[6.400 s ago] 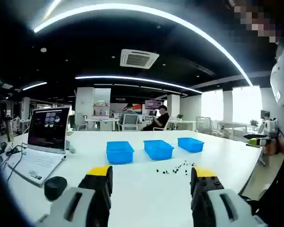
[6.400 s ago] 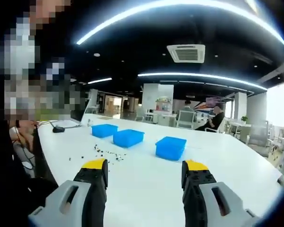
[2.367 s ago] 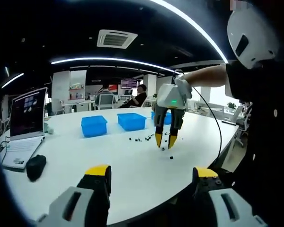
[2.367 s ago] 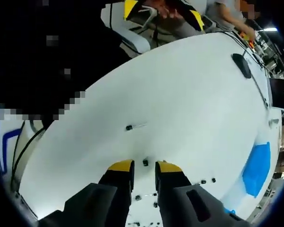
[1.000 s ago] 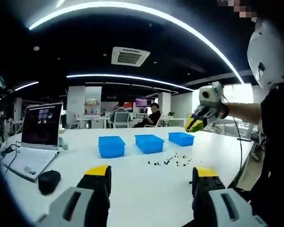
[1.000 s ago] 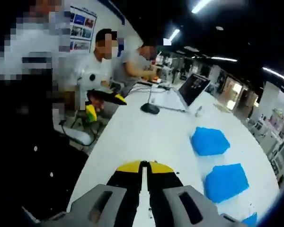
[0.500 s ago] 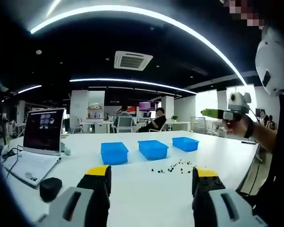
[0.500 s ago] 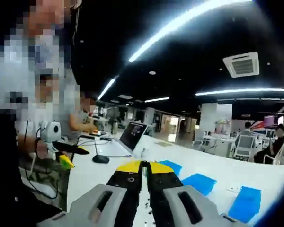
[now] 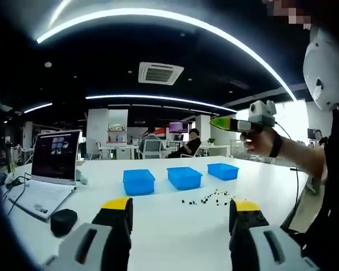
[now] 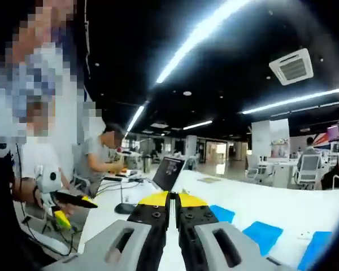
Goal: Pick up the resistors one by one and place each resistor into its matching bin, sorting the parts by color and model until every resistor is separated into the correct bin for its type
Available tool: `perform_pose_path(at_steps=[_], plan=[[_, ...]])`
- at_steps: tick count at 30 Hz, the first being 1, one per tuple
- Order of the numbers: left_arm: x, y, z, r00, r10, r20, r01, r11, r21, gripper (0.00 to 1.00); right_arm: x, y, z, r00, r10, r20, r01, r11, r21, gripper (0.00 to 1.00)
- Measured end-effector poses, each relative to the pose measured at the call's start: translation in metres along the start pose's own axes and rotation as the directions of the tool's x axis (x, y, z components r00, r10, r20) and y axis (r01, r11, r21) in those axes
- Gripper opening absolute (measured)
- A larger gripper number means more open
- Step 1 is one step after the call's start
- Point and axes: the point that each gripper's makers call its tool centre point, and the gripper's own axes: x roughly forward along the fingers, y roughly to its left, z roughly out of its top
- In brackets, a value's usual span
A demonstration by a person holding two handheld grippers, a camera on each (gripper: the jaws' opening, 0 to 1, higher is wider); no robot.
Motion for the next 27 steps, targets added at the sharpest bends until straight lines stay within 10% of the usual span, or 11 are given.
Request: perform_pose_path(at_steps=[14,27], plan=[[-0.011,0.011,0.009,0.999,0.029,0.03,-0.028,0.999,-0.028,0.7,0.141,-0.063,-0.058,0.988,-0.029,-0.151,0.025,0.999,-0.026,0.07],[-0.009,0.015,0.014,0.998,0.041,0.047,-0.038,0.998,-0.059,0.7,0.2,-0.103,-0.102,0.962,-0.111,-0.25,0.095,0.993,-0.075,0.07]])
